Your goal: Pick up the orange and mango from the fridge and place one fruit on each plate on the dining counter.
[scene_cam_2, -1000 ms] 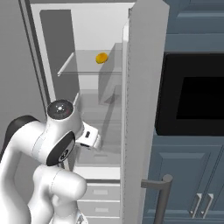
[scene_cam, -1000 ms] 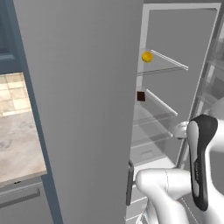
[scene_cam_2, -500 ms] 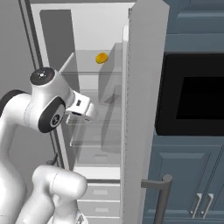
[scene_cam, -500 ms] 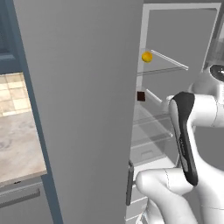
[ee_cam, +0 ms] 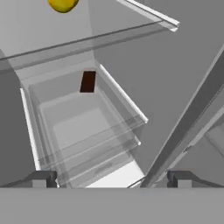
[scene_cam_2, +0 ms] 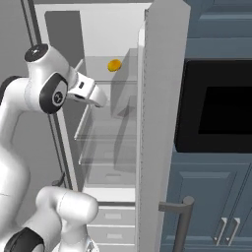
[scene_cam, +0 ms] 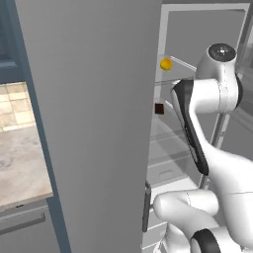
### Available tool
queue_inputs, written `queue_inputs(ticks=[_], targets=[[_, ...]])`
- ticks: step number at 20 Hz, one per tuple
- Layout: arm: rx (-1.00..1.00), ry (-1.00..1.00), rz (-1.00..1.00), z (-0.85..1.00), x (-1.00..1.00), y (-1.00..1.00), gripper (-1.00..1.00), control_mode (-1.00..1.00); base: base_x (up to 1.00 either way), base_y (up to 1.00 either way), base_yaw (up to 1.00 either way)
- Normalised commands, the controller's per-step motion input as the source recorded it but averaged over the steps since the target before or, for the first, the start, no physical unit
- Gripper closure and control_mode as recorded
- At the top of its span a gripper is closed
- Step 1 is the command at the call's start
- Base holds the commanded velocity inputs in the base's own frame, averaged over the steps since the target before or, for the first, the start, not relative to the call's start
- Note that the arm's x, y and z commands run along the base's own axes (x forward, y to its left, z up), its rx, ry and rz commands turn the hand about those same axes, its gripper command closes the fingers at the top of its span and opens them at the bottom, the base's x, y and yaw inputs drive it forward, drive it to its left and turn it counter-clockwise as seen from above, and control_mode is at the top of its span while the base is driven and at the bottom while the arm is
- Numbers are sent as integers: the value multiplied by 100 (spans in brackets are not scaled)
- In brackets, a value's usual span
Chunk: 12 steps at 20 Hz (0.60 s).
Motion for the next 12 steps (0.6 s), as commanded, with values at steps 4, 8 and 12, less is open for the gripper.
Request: queue_inputs(ticks=[4,8,12], targets=[[0,-10,0,42,48,0,-100,-100,0,0,0],[0,-15,0,48,43,0,-100,-100,0,0,0],[0,-16,0,32,39,0,-100,-100,0,0,0]])
